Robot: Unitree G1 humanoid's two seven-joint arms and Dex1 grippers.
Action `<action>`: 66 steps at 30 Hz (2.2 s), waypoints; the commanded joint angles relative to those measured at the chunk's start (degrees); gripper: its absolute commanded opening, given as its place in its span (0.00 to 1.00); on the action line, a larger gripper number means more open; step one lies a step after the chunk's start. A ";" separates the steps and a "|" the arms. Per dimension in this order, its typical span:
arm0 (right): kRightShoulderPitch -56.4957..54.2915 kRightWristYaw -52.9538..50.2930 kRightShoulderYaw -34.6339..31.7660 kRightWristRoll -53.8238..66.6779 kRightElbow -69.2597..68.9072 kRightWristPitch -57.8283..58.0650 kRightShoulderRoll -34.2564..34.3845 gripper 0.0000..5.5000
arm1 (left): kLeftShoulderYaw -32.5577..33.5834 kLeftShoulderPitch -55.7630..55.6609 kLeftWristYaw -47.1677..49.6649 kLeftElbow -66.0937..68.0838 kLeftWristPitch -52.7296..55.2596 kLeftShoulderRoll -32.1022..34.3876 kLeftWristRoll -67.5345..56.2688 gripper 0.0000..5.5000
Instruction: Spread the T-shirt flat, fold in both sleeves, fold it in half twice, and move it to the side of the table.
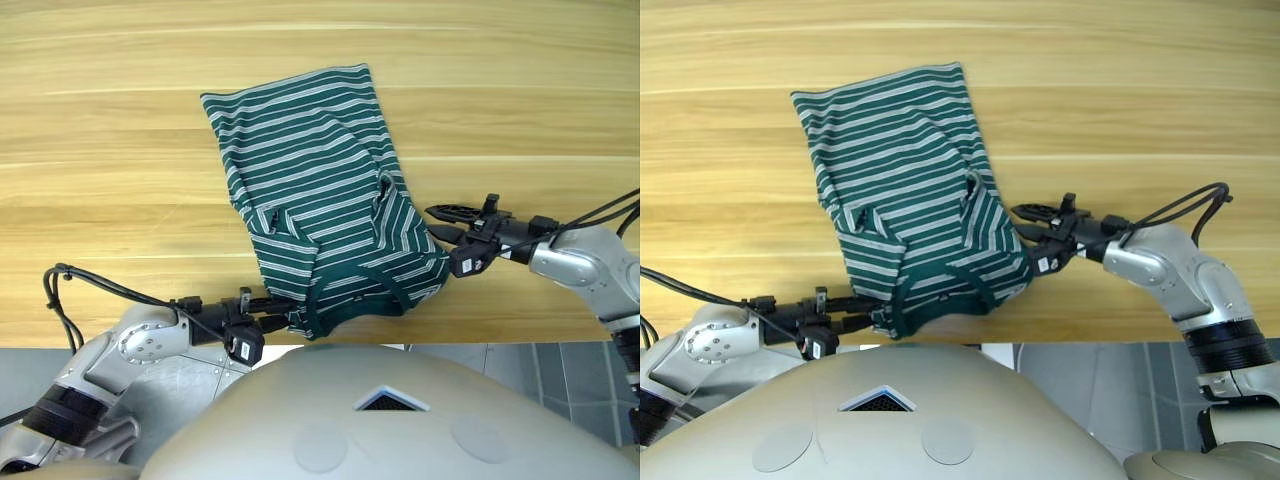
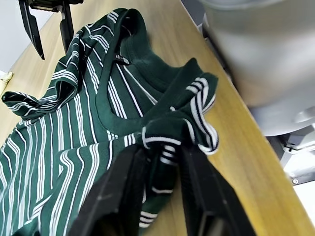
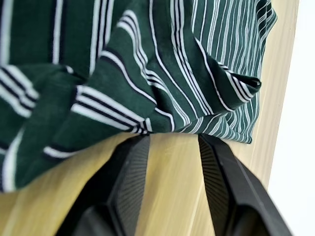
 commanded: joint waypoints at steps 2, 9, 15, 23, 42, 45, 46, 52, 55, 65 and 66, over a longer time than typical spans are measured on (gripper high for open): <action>0.71 -0.43 -1.36 0.44 -0.80 0.18 -0.59 0.33 | 0.55 -0.15 -0.77 1.19 1.08 1.36 -0.41 0.08; 9.29 -3.38 -7.21 1.88 -2.05 -0.86 -2.73 0.33 | 7.26 -9.02 6.99 11.19 1.92 -3.38 -0.39 0.02; 15.22 -5.41 -9.12 0.57 -0.72 -2.65 -3.34 0.33 | 8.29 -15.02 10.29 14.86 2.67 -6.14 2.75 0.02; 4.17 -5.11 2.10 -1.19 4.62 -3.90 6.23 0.33 | 6.99 -16.26 11.59 16.43 2.09 -8.80 3.80 0.02; 5.64 0.69 5.16 3.28 0.16 -5.14 1.40 0.33 | 6.31 -18.39 12.38 18.50 2.21 -11.57 3.93 0.02; 3.78 0.68 6.21 2.77 1.77 -5.31 2.58 0.33 | 6.14 -18.46 12.42 18.57 2.15 -12.04 4.06 0.02; 3.51 0.73 6.49 2.84 2.04 -5.40 2.77 0.33 | 5.99 -18.48 12.39 18.59 2.12 -12.22 4.07 0.02; 2.84 0.44 7.66 2.72 2.83 -6.08 3.75 0.33 | 5.45 -18.55 12.48 18.78 2.10 -12.61 3.93 0.02; 2.29 -0.09 7.89 2.43 3.38 -6.26 4.37 0.33 | 5.16 -18.70 12.77 19.24 2.02 -12.79 3.93 0.02; -0.01 -1.85 8.75 1.29 6.14 -6.53 6.29 0.14 | 4.72 -19.12 13.88 20.94 1.30 -13.18 3.97 0.02; -0.06 -2.00 8.71 1.32 6.19 -6.67 6.23 0.10 | 4.78 -19.01 13.98 20.85 1.30 -13.10 3.93 0.02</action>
